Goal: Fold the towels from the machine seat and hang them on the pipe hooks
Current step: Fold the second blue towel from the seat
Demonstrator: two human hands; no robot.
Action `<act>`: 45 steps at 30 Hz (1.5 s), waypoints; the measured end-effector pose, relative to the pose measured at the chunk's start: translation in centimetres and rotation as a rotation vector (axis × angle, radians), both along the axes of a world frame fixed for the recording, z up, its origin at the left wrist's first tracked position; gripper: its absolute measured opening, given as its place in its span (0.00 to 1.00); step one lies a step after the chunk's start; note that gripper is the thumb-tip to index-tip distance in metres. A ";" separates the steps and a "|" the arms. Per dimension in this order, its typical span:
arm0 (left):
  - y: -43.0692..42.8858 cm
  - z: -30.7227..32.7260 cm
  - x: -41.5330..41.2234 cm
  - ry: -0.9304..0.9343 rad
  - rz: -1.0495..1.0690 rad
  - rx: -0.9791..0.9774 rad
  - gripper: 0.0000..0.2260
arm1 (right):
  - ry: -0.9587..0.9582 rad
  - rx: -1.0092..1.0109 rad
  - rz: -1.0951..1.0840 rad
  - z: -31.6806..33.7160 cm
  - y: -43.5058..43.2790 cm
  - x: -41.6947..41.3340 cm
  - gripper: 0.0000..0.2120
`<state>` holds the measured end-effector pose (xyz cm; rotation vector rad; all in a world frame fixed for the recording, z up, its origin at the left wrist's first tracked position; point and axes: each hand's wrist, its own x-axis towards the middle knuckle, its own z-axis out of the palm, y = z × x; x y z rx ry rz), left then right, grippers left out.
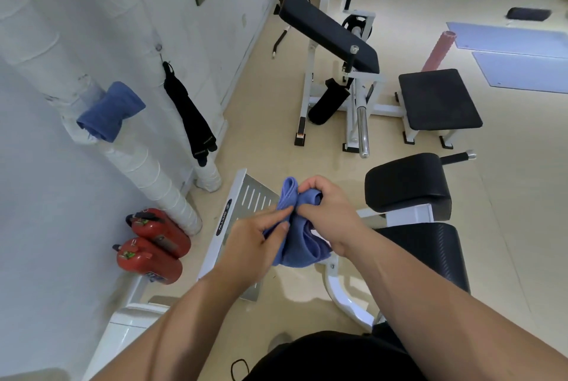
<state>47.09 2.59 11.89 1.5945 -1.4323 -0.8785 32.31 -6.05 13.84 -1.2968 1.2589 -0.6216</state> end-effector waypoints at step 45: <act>-9.0 6.2 4.6 0.521 0.789 -0.006 0.14 | -0.194 -0.039 0.394 3.2 -14.3 4.6 0.18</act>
